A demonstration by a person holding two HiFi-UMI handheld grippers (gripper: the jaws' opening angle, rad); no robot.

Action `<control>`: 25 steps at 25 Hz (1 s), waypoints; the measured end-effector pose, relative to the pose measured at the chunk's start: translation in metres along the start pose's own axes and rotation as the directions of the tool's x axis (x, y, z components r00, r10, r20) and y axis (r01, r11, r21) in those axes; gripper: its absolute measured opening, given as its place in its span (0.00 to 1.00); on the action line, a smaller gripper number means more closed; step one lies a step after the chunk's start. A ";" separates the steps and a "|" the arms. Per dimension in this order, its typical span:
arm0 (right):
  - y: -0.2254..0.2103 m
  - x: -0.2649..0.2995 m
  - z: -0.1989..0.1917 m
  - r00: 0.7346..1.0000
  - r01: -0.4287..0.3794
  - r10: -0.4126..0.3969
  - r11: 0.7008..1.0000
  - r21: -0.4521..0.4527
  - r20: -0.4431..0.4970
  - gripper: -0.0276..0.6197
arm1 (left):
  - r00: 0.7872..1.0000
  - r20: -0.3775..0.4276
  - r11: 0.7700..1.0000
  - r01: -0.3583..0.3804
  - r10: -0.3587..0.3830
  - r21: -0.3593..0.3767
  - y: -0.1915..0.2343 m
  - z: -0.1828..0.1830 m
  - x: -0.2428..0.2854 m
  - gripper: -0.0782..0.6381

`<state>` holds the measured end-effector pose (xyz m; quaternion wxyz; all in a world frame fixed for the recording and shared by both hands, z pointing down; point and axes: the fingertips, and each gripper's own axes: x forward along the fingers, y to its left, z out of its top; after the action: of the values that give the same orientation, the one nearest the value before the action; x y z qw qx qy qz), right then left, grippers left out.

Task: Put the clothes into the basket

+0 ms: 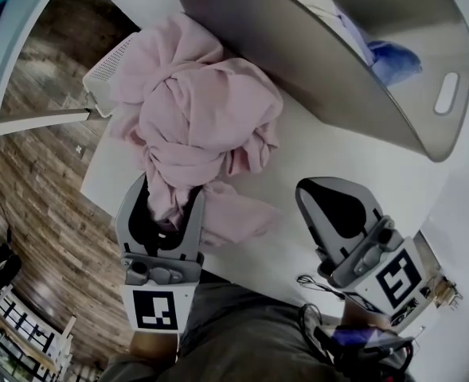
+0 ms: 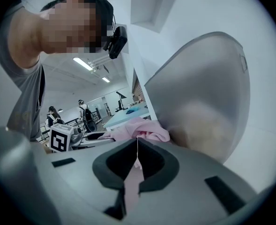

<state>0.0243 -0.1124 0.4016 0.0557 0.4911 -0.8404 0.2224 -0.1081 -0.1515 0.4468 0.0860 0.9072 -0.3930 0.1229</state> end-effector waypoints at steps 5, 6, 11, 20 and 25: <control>0.002 -0.011 0.001 1.000 0.013 -0.013 1.000 -0.022 0.001 0.06 | 1.000 0.014 1.000 -0.004 0.004 0.000 0.001 0.008 -0.001 0.45; 0.001 -0.013 0.000 1.000 0.018 -0.018 1.000 -0.025 -0.003 0.06 | 1.000 0.017 1.000 -0.005 0.004 0.002 0.001 0.010 -0.001 0.45; 0.001 -0.018 0.011 0.999 0.024 -0.024 1.000 -0.018 0.029 0.06 | 0.999 0.048 1.000 -0.001 0.001 0.002 0.000 0.028 -0.001 0.41; 0.001 -0.034 0.024 0.997 0.033 -0.030 0.999 -0.044 0.075 0.06 | 0.997 0.083 1.000 -0.002 0.002 0.005 -0.007 0.052 -0.004 0.24; -0.003 -0.041 0.028 0.994 0.037 -0.032 0.998 -0.050 0.104 0.06 | 0.995 0.096 1.000 -0.008 0.006 0.028 -0.008 0.063 -0.003 0.23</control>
<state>0.0507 -0.0930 0.3647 0.0288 0.5148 -0.8390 0.1739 -0.0948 -0.1595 0.3856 0.0536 0.9118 -0.3980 0.0851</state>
